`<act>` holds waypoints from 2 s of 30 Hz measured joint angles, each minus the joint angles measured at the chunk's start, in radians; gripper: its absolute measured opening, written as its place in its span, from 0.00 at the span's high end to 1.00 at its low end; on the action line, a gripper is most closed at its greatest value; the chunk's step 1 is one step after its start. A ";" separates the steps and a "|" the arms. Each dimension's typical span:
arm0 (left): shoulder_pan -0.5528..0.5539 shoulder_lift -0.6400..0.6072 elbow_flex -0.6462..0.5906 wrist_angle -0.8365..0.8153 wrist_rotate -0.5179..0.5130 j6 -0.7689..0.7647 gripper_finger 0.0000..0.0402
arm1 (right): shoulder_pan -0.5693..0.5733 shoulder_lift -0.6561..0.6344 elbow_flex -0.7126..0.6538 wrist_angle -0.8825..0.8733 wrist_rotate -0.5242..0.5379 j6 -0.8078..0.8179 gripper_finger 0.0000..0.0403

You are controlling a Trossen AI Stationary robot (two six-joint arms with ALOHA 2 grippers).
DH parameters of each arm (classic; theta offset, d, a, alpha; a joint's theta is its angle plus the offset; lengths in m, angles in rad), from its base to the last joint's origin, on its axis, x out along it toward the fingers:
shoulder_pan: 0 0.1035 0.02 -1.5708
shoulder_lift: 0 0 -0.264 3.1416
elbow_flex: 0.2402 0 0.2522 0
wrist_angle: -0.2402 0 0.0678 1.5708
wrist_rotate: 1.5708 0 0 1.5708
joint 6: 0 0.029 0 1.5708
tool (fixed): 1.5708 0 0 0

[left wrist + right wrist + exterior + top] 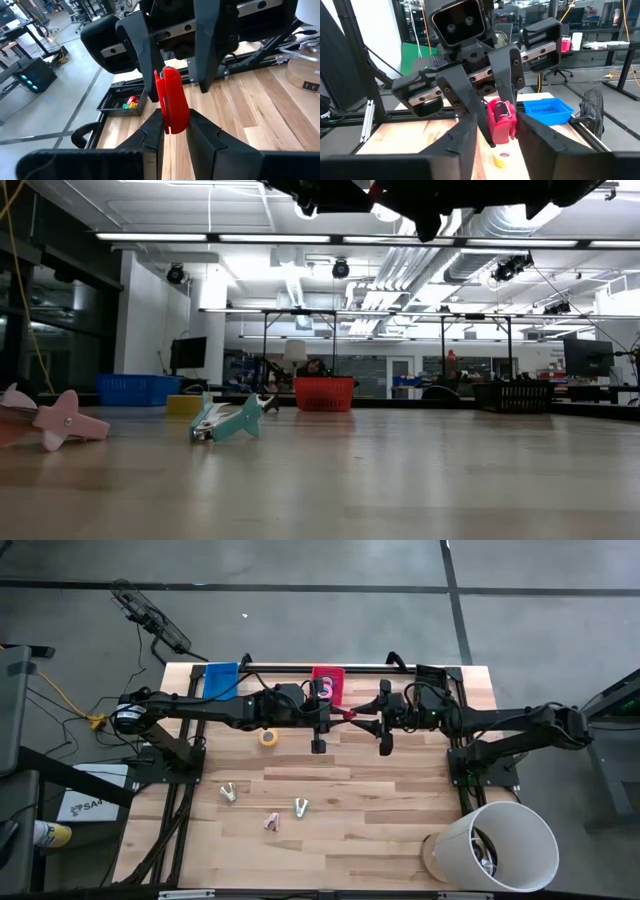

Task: Pick and place Stapler, Stapler remover, tape
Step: Put the red stapler into the black bin

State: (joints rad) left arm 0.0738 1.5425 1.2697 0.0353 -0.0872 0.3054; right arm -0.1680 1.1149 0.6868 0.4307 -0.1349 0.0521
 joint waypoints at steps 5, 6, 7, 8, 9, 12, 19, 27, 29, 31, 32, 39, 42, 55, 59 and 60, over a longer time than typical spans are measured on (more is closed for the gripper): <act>0.000 0.000 0.000 0.000 0.000 0.000 0.86 | 0.000 0.000 0.000 0.000 0.000 0.000 0.78; 0.000 0.000 0.000 0.000 0.000 0.000 0.86 | 0.000 0.000 0.000 0.000 0.000 0.000 0.80; 0.000 0.000 0.000 0.000 0.002 -0.001 0.86 | 0.000 0.000 0.000 0.000 0.000 -0.001 0.82; 0.000 -0.001 0.000 0.000 0.003 -0.001 0.86 | 0.000 0.000 0.000 0.000 -0.002 -0.002 0.83; 0.000 -0.001 0.000 0.000 0.003 -0.001 0.86 | 0.000 0.000 0.000 0.000 -0.003 -0.003 0.84; 0.000 -0.001 0.000 0.000 0.004 -0.004 0.86 | 0.000 0.000 0.000 -0.001 -0.010 -0.004 0.87; -0.001 -0.001 0.000 -0.001 0.004 -0.005 0.86 | -0.001 -0.001 0.000 -0.001 -0.029 0.019 0.89; -0.003 -0.001 0.000 0.000 -0.045 0.005 0.73 | -0.002 -0.001 0.000 -0.001 -0.004 0.055 0.90; -0.003 -0.001 0.000 -0.001 -0.084 0.005 0.69 | -0.002 -0.001 0.000 -0.002 0.020 0.058 0.90; -0.003 -0.001 0.000 -0.013 -0.126 0.004 0.65 | -0.003 -0.001 0.000 -0.011 0.043 0.058 0.90; -0.003 -0.004 0.000 -0.025 -0.149 0.005 0.64 | -0.002 -0.001 0.000 -0.019 0.061 0.060 0.90; -0.002 -0.039 0.000 -0.172 -0.297 0.004 0.57 | -0.002 -0.004 0.000 -0.158 0.334 0.159 0.90; -0.002 -0.063 -0.004 -0.288 -0.333 -0.006 0.57 | -0.002 -0.004 0.000 -0.250 0.521 0.244 0.90; -0.002 -0.144 -0.002 -0.500 -0.354 -0.130 0.57 | -0.058 -0.002 -0.019 -0.768 1.080 0.865 0.90; -0.002 -0.153 -0.001 -0.515 -0.353 -0.138 0.57 | -0.124 -0.002 -0.078 -0.804 1.042 1.044 0.90; -0.002 -0.153 -0.001 -0.504 -0.354 -0.139 0.57 | -0.140 -0.001 -0.099 -0.807 1.035 1.093 0.90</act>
State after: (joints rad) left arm 0.0719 1.3895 1.2691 -0.4690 -0.4408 0.1665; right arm -0.3076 1.1137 0.5874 -0.3764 0.9000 1.1448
